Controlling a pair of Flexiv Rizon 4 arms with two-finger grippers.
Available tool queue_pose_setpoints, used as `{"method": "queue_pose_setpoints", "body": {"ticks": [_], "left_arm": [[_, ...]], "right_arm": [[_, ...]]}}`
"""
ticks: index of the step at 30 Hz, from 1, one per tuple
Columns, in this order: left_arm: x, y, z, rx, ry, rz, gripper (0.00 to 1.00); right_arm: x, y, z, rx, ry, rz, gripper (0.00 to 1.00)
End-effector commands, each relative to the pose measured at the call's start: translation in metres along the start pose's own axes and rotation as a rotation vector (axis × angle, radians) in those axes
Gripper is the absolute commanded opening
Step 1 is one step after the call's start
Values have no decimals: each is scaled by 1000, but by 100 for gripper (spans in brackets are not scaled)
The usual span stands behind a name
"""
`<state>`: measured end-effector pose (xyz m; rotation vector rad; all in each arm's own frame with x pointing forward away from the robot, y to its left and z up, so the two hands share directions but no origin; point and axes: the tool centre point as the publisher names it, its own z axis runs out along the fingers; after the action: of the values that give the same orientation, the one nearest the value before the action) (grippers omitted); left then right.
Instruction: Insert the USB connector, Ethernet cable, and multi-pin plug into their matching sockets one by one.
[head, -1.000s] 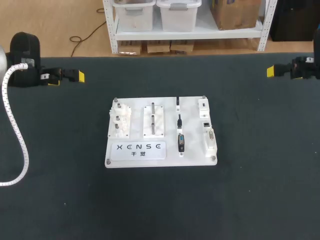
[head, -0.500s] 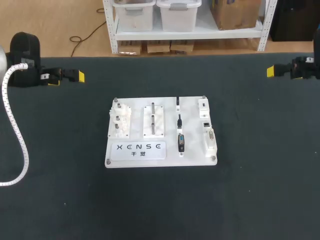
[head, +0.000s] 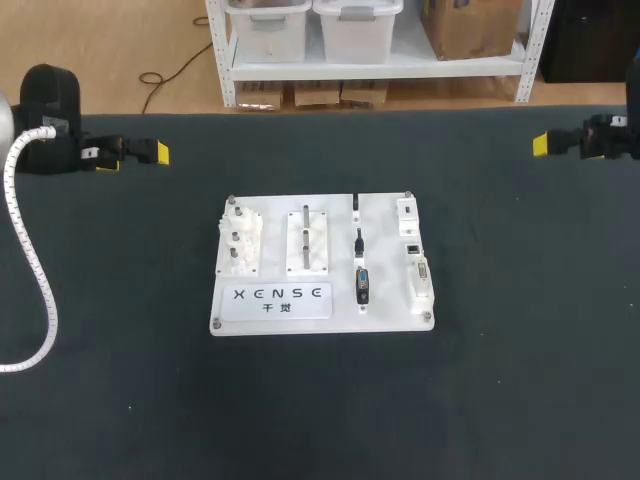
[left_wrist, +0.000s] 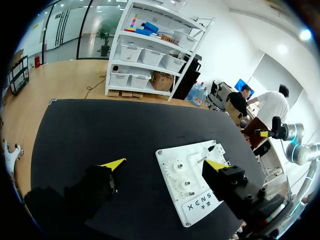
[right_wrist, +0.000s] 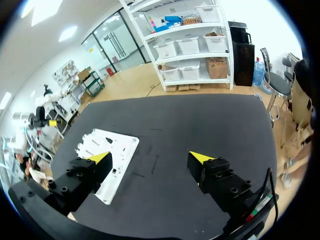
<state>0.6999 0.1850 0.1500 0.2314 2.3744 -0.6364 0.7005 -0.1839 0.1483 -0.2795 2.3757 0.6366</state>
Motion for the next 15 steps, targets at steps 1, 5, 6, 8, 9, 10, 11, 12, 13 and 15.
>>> {"method": "queue_pose_setpoints", "body": {"ticks": [1,5,6,8,9,10,11,12,13,15], "left_arm": [[0,0,0,0,0,0,100],[0,0,0,0,0,0,100],[0,0,0,0,0,0,100],[0,0,0,0,0,0,100],[0,0,0,0,0,0,100],[0,0,0,0,0,0,100],[0,0,0,0,0,0,100],[0,0,0,0,0,0,100],[0,0,0,0,0,0,100],[0,0,0,0,0,0,100]], "right_arm": [[-18,21,-4,89,16,-33,100],[-40,48,6,178,49,-52,100],[-44,55,11,183,64,-46,100],[-50,72,20,238,83,-57,100],[-52,80,25,245,95,-51,100],[-53,87,31,273,102,-52,100],[-53,94,38,309,131,-46,100],[-51,102,45,329,161,-35,100],[-50,107,53,350,169,-33,100],[-47,120,68,399,214,-25,100]]}}
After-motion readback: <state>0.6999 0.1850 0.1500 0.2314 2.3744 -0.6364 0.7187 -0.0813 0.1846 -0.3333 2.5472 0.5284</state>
